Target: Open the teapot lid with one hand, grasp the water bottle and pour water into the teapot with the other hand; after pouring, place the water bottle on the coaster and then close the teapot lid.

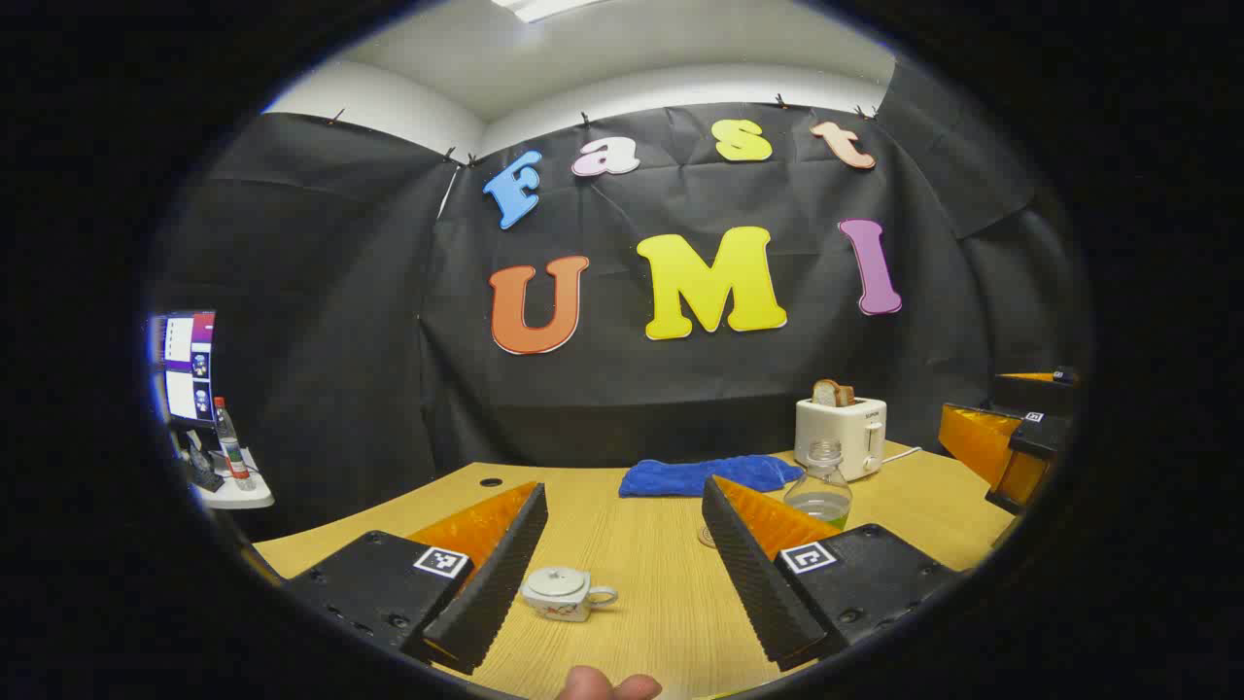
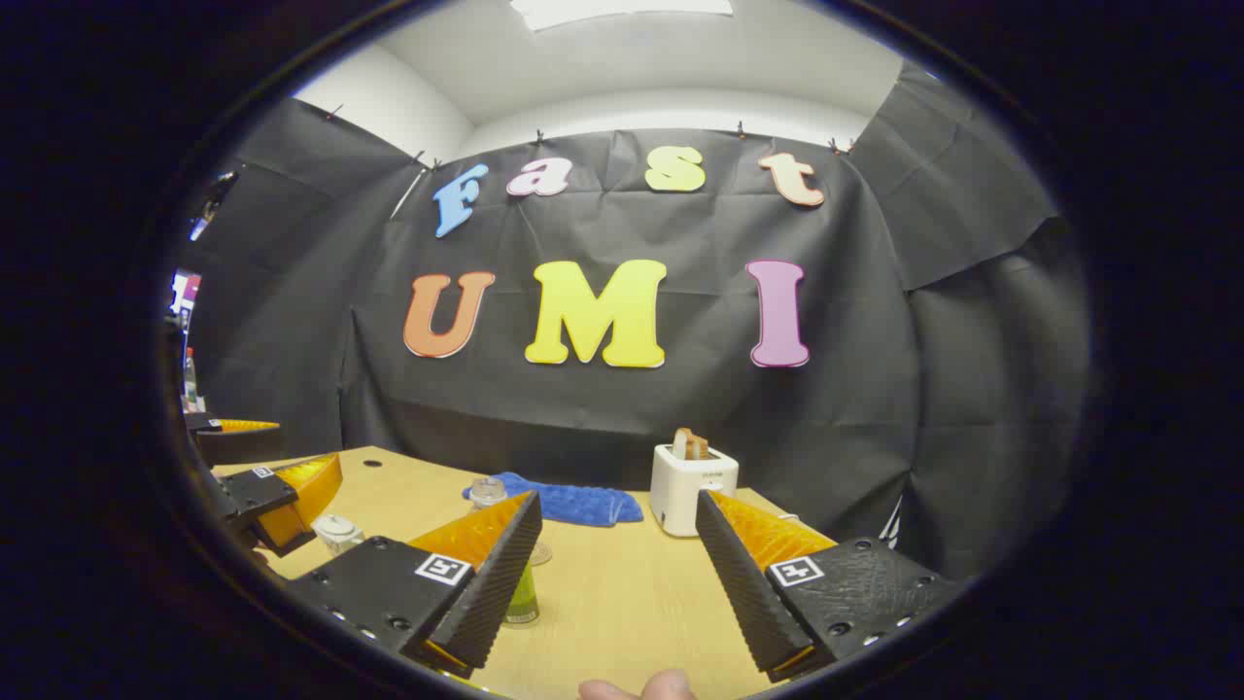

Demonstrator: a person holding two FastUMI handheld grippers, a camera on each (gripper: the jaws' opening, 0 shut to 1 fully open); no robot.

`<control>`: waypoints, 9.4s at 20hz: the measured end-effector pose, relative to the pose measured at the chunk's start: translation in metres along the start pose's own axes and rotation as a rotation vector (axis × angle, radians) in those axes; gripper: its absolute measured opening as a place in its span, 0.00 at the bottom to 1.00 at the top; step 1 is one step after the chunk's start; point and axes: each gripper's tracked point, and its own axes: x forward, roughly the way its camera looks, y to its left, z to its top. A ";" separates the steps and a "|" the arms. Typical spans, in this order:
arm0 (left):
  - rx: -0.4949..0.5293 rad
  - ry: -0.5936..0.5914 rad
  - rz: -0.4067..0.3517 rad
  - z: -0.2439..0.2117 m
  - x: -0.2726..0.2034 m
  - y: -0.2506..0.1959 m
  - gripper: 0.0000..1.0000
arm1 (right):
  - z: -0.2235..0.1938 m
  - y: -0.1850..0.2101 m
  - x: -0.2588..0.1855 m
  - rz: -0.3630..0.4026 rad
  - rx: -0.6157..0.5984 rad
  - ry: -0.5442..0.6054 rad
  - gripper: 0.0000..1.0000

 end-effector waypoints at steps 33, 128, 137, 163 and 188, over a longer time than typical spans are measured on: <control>-0.035 0.220 0.078 -0.097 0.016 0.055 1.00 | -0.060 0.014 0.027 0.136 -0.020 0.111 0.98; -0.091 0.185 0.107 -0.097 0.012 0.191 0.03 | -0.080 0.264 0.136 0.391 -1.930 -0.435 0.71; -0.088 0.197 0.104 -0.100 0.010 0.194 0.02 | -0.071 0.276 0.128 0.371 -2.060 -0.513 0.71; -0.098 0.194 0.121 -0.098 0.002 0.213 0.02 | -0.088 0.271 0.120 0.504 -1.744 -0.289 0.73; -0.110 0.152 0.031 -0.081 0.012 0.166 0.03 | -0.113 0.140 0.253 0.329 0.060 0.271 0.72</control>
